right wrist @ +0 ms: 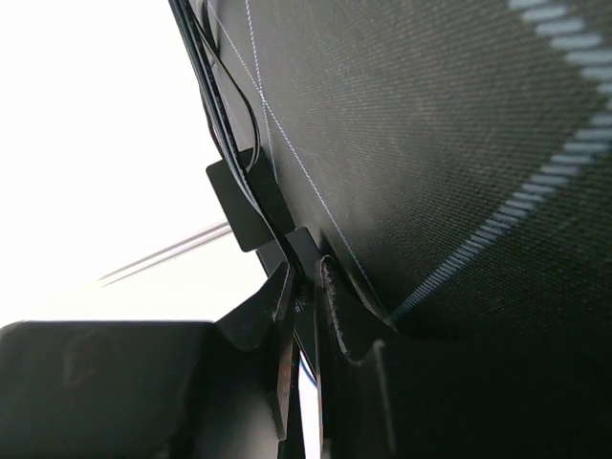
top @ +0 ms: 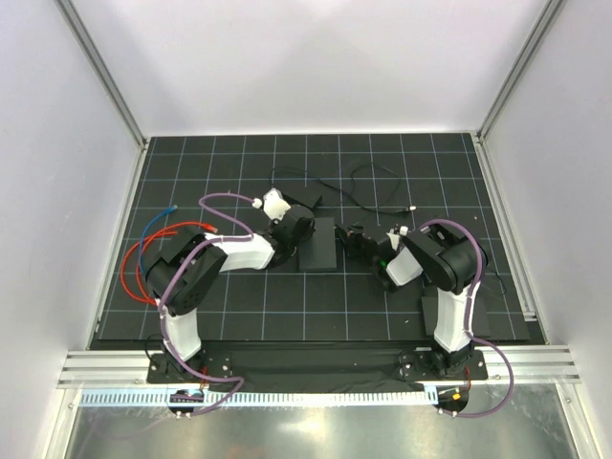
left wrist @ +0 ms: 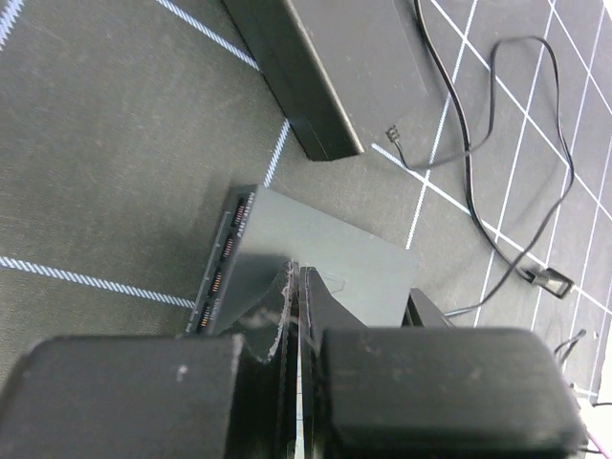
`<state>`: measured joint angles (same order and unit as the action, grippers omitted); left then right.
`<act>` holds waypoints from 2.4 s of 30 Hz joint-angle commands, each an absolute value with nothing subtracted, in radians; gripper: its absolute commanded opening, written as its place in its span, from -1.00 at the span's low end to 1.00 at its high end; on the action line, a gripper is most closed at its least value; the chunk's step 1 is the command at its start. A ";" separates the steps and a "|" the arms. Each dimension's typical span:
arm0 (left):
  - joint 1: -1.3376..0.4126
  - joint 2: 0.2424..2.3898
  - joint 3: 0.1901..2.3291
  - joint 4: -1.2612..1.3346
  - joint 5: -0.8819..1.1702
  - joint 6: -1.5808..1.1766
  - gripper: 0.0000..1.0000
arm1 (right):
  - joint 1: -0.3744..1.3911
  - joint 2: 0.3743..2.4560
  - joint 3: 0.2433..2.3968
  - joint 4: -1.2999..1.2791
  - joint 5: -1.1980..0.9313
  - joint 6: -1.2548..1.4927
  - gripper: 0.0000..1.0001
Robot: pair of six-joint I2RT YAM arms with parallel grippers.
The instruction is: Pull the plug from the switch port
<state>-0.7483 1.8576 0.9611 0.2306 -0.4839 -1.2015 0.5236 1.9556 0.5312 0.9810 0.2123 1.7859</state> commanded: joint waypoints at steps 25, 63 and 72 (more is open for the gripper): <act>-0.770 1.951 1.244 -0.064 -0.255 -0.565 -0.35 | 0.433 1.971 0.541 0.641 0.160 1.671 -0.98; -0.838 2.295 1.838 -0.572 -0.499 -0.465 0.15 | 0.443 1.987 0.578 0.635 0.084 1.517 -0.98; -0.801 2.353 1.923 -0.681 -0.497 -0.502 0.10 | 0.442 1.982 0.575 0.640 0.097 1.551 -0.98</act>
<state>-0.8341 2.2959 1.8904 -0.5983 -0.4728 -0.4866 0.4366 1.9362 0.6106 0.8268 0.0635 1.6001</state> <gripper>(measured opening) 0.552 0.179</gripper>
